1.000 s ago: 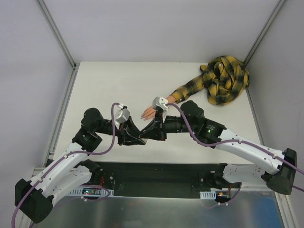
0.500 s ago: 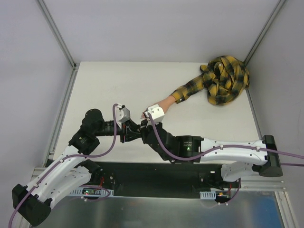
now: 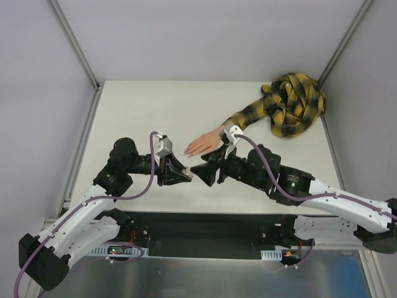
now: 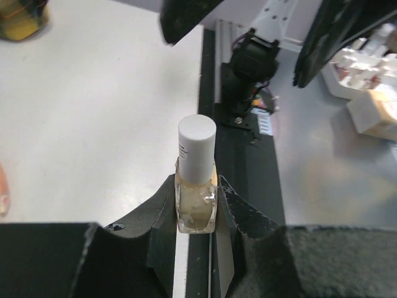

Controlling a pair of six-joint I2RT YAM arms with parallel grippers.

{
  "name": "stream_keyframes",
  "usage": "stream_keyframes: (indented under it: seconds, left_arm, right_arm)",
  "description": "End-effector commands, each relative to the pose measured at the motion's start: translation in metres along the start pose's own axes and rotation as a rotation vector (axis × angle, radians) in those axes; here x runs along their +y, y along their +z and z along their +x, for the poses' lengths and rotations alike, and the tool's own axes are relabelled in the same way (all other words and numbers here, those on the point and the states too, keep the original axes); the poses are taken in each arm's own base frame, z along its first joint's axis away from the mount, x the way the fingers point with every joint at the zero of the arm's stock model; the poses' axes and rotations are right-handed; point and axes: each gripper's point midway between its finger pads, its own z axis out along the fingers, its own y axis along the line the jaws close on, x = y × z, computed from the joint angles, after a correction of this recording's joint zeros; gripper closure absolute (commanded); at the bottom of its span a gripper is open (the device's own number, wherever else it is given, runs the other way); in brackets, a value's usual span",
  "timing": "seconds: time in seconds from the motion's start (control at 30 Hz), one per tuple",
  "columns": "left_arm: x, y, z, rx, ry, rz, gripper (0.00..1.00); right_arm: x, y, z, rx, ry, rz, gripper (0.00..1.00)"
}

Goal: Paint the nails

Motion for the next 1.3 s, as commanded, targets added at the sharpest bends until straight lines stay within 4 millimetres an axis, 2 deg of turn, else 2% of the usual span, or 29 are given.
stream_keyframes:
  seconds: [0.0,0.07,0.2,0.37,0.57,0.77,0.8,0.83,0.9,0.93,0.97,1.0,1.03,1.07,1.1,1.13,1.17,1.2,1.27]
  left_arm:
    - [-0.041,-0.002,-0.018,-0.031,0.041,0.233,1.0]
    - [-0.049,-0.003,-0.017,-0.021,0.044,0.287,1.0]
    - [-0.056,-0.001,-0.012,0.004,0.023,0.338,1.0]
    - [-0.059,-0.001,-0.01,0.019,0.007,0.368,1.0]
    - [-0.061,-0.002,-0.01,0.02,0.011,0.377,1.0]
    - [-0.059,-0.002,-0.015,-0.007,0.047,0.339,1.0]
    - [-0.054,-0.001,-0.017,-0.016,0.055,0.309,1.0]
    - [-0.051,-0.002,-0.014,-0.01,0.036,0.279,1.0]
    - [-0.033,0.0,-0.021,-0.042,0.09,0.151,1.0]
    - [-0.024,-0.002,-0.019,-0.037,0.093,0.097,1.0]
    - [-0.006,-0.002,-0.022,-0.055,0.093,-0.016,1.0]
    - [0.001,-0.004,-0.025,-0.064,0.1,-0.06,1.0]
    - [0.012,-0.007,-0.025,-0.069,0.107,-0.12,1.0]
    - [0.022,-0.009,-0.024,-0.067,0.094,-0.183,1.0]
    - [0.041,-0.013,-0.025,-0.075,0.094,-0.291,1.0]
    - [0.049,-0.016,-0.025,-0.07,0.101,-0.338,1.0]
    - [0.056,-0.019,-0.022,-0.058,0.09,-0.376,1.0]
    - [0.062,-0.021,-0.022,-0.056,0.094,-0.412,1.0]
    - [0.063,-0.022,-0.023,-0.057,0.102,-0.42,1.0]
  right_arm:
    - [0.05,-0.015,0.005,0.079,-0.106,-0.4,0.38]
    - [0.059,-0.018,0.007,0.099,-0.124,-0.493,0.38]
    - [0.06,-0.014,0.005,0.095,-0.132,-0.551,0.38]
    - [0.068,-0.011,-0.001,0.095,-0.113,-0.666,0.52]
    - [0.068,-0.003,0.001,0.11,-0.1,-0.699,0.6]
    - [0.064,0.003,0.005,0.123,-0.086,-0.691,0.85]
    - [0.063,0.004,0.008,0.132,-0.08,-0.687,0.94]
    - [0.061,0.005,0.014,0.146,-0.072,-0.679,0.98]
    - [0.057,0.007,0.022,0.165,-0.044,-0.653,1.0]
    - [0.051,0.01,0.023,0.161,-0.034,-0.613,1.0]
    - [0.047,0.009,0.028,0.161,-0.032,-0.589,1.0]
    - [0.046,0.01,0.031,0.154,-0.034,-0.562,1.0]
    - [0.026,0.02,0.028,0.114,-0.036,-0.407,1.0]
    - [0.014,0.024,0.017,0.068,-0.042,-0.268,1.0]
    - [0.012,0.016,0.044,0.16,-0.028,-0.081,1.0]
    - [-0.055,0.006,0.019,0.011,-0.008,0.421,1.0]
    - [-0.055,0.0,0.019,0.011,-0.02,0.493,1.0]
    - [-0.034,0.005,0.023,0.015,0.006,0.514,1.0]
    - [-0.024,0.014,0.021,-0.01,-0.006,0.533,1.0]
